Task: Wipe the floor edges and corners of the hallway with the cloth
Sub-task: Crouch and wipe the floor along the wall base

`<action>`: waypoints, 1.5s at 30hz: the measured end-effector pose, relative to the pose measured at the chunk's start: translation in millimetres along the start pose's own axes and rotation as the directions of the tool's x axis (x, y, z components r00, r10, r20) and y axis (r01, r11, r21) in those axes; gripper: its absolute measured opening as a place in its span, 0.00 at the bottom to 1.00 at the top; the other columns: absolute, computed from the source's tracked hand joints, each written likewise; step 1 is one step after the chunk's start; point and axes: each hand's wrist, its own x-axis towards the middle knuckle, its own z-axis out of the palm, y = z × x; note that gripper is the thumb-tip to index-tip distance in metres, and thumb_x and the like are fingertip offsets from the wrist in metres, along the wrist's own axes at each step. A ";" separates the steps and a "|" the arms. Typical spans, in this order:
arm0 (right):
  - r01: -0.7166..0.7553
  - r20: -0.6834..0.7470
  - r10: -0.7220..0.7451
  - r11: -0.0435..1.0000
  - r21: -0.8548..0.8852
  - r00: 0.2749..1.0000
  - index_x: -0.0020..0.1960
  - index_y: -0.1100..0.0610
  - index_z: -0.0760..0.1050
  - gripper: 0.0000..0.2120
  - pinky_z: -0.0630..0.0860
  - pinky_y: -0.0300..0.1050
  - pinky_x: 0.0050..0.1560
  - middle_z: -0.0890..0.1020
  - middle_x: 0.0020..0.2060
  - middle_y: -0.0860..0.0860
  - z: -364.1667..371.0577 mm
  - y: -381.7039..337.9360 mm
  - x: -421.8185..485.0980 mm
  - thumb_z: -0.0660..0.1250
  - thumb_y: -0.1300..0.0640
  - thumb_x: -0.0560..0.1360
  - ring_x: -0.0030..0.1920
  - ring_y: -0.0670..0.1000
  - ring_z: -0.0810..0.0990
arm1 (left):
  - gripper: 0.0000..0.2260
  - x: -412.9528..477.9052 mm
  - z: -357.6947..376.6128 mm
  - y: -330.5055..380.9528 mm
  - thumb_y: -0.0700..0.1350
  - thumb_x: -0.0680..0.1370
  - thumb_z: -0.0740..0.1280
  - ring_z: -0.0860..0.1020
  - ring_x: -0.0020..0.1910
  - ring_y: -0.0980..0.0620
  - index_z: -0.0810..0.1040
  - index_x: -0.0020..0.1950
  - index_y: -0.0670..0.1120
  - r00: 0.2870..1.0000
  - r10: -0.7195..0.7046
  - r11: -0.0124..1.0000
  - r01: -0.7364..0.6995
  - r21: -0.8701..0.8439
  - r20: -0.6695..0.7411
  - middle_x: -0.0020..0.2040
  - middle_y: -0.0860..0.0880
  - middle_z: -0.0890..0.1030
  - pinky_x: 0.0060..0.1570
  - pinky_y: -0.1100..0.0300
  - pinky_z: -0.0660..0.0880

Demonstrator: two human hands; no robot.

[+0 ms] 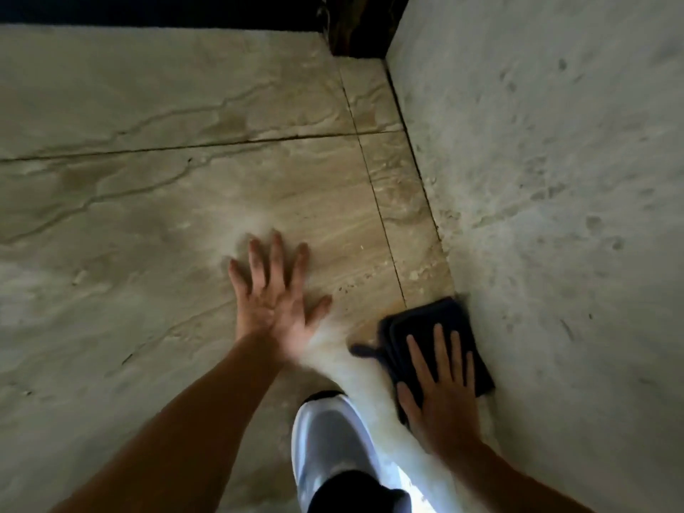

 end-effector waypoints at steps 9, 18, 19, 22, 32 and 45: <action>-0.058 0.009 0.058 0.998 -0.005 0.998 0.77 0.39 0.34 0.32 0.39 0.63 0.76 0.35 0.79 0.54 -92.8 -59.0 260.1 0.41 0.33 0.78 0.78 0.60 0.36 | 0.42 7.2 4.5 0.0 0.70 0.73 0.56 0.49 0.77 0.27 0.59 0.80 0.47 0.999 -0.002 1.000 0.003 0.022 -0.047 0.80 0.36 0.53 0.68 0.24 0.48; -0.061 -0.137 0.060 0.998 -0.004 0.989 0.80 0.47 0.52 0.32 0.55 0.66 0.74 0.52 0.79 0.60 -30.5 -23.7 90.3 0.49 0.36 0.79 0.78 0.65 0.53 | 0.42 37.0 -13.6 2.9 0.73 0.74 0.45 0.44 0.77 0.28 0.46 0.81 0.51 0.999 -0.041 0.995 0.040 0.096 0.005 0.81 0.40 0.43 0.70 0.27 0.49; -0.102 -0.123 0.100 0.995 -0.010 0.987 0.79 0.48 0.56 0.32 0.58 0.66 0.72 0.54 0.79 0.60 -16.4 -18.1 56.0 0.50 0.37 0.78 0.77 0.65 0.56 | 0.41 44.3 -14.5 4.5 0.73 0.74 0.44 0.40 0.77 0.29 0.42 0.81 0.52 0.999 -0.042 0.996 0.042 0.082 0.004 0.81 0.41 0.40 0.72 0.28 0.47; -0.218 -0.092 0.217 0.976 -0.005 0.972 0.78 0.47 0.58 0.32 0.65 0.66 0.66 0.60 0.76 0.61 25.5 -18.2 -37.7 0.49 0.35 0.77 0.72 0.66 0.66 | 0.40 62.3 -18.6 3.7 0.73 0.75 0.43 0.38 0.77 0.31 0.39 0.80 0.54 0.999 -0.048 0.998 0.048 0.043 -0.008 0.81 0.42 0.37 0.73 0.29 0.44; -0.104 -0.159 0.107 0.994 0.023 0.981 0.79 0.45 0.50 0.36 0.58 0.68 0.72 0.56 0.78 0.61 -37.4 -38.4 128.0 0.50 0.34 0.75 0.77 0.65 0.55 | 0.42 114.3 -24.4 -27.7 0.73 0.73 0.46 0.46 0.77 0.27 0.50 0.80 0.49 0.989 -0.123 0.992 0.123 0.004 -0.081 0.80 0.38 0.48 0.71 0.26 0.46; -0.072 -0.063 0.074 0.997 0.030 0.995 0.78 0.40 0.38 0.32 0.38 0.62 0.76 0.39 0.79 0.54 -167.2 -117.2 456.8 0.43 0.33 0.78 0.78 0.59 0.37 | 0.39 119.4 -29.0 -29.7 0.71 0.73 0.54 0.55 0.76 0.26 0.66 0.76 0.48 0.984 -0.145 0.989 0.141 -0.051 -0.107 0.76 0.36 0.64 0.69 0.25 0.49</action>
